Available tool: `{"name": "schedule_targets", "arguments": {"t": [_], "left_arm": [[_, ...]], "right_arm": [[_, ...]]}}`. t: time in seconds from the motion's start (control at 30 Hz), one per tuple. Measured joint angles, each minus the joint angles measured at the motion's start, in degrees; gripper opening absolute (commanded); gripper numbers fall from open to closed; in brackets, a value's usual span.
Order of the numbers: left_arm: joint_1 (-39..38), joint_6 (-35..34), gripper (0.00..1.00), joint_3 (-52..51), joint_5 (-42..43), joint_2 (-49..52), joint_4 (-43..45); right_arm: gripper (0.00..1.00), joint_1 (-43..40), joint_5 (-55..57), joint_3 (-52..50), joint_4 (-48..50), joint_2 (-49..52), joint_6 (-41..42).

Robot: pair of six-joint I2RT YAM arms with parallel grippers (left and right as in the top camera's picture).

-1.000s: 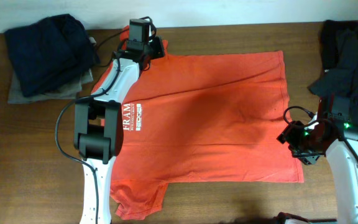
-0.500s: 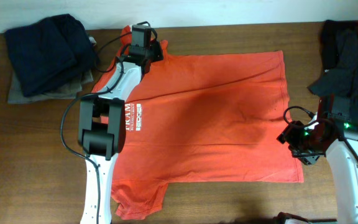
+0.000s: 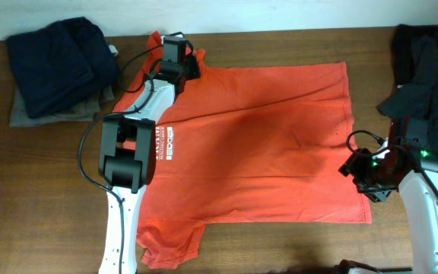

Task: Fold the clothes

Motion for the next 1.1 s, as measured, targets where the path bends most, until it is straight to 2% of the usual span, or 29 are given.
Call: {"name": "schedule_targets", "arguments": {"t": [0.33, 0.6, 0.83, 1.0, 1.1], "left_arm": [[-1.14, 0.00, 0.01, 0.00, 0.28, 0.61, 1.46], [-1.31, 0.52, 0.01, 0.44, 0.48, 2.21, 6.05], [0.31, 1.46, 0.10, 2.69, 1.03, 3.41, 6.99], [3.28, 3.21, 0.11, 10.01, 1.29, 4.26, -2.10], [4.81, 4.96, 0.08, 21.46, 1.29, 4.59, -14.82]], "right_arm": [[0.62, 0.00, 0.00, 0.00, -0.02, 0.00, 0.00], [0.62, 0.00, 0.00, 0.00, -0.35, 0.00, 0.00], [0.62, 0.00, 0.00, 0.00, -1.29, 0.00, -0.26], [0.62, 0.00, 0.00, 0.00, -1.29, 0.00, -0.31], [0.62, 0.00, 0.00, 0.00, -1.27, 0.00, -0.44]]}}
